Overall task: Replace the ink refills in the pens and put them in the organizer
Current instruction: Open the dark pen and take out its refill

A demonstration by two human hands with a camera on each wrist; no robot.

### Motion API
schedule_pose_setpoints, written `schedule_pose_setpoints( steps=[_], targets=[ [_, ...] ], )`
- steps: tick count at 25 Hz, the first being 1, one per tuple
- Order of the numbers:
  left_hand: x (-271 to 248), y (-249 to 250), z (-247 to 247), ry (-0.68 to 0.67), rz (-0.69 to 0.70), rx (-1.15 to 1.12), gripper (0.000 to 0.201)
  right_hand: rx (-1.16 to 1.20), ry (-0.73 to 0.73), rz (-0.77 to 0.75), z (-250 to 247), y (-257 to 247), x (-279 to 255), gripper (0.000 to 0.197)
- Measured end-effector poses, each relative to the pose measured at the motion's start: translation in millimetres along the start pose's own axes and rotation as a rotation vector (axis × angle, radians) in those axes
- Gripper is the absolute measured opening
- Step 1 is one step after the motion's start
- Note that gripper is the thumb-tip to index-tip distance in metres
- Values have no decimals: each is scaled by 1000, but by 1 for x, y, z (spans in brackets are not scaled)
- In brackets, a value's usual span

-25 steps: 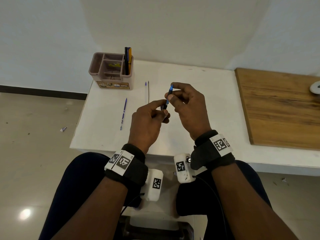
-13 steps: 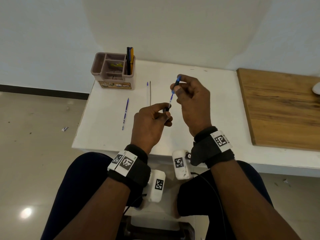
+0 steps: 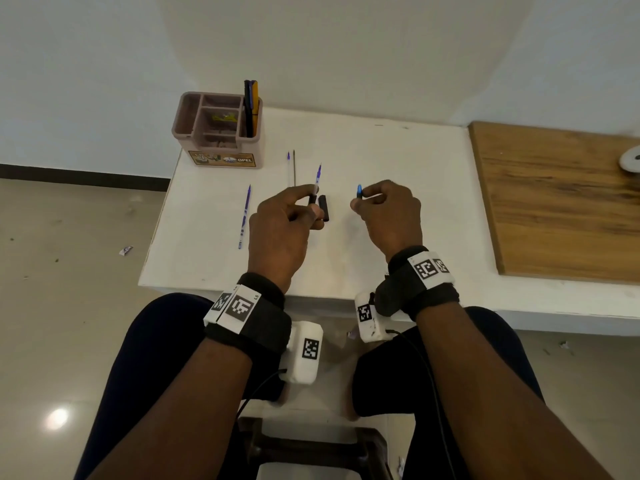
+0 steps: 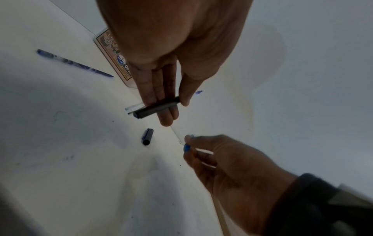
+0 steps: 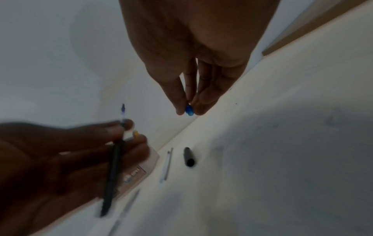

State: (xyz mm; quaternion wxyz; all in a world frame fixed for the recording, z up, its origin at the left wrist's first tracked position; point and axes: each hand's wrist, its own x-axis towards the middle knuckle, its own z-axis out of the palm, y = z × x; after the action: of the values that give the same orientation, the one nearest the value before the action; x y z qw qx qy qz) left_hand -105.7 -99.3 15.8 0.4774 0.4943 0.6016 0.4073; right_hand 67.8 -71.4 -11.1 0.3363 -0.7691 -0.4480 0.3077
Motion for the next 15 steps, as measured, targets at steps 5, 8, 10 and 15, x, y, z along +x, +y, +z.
schedule_pose_setpoints(
  steps=[5, 8, 10, 15],
  targets=[
    [3, -2, 3, -5, 1, -7, 32, -214, -13, 15, 8, 15, 5, 26],
    [3, -2, 3, -11, 7, 4, 32, -265, -15, -8, 11, 16, 6, 25],
    [2, -2, 3, -12, 7, 9, 33, -281, -19, 1, 12, 17, 6, 23],
    [2, 0, 3, -17, 2, 2, 33, -279, 3, -19, 12, 11, 0, 29]
  ],
)
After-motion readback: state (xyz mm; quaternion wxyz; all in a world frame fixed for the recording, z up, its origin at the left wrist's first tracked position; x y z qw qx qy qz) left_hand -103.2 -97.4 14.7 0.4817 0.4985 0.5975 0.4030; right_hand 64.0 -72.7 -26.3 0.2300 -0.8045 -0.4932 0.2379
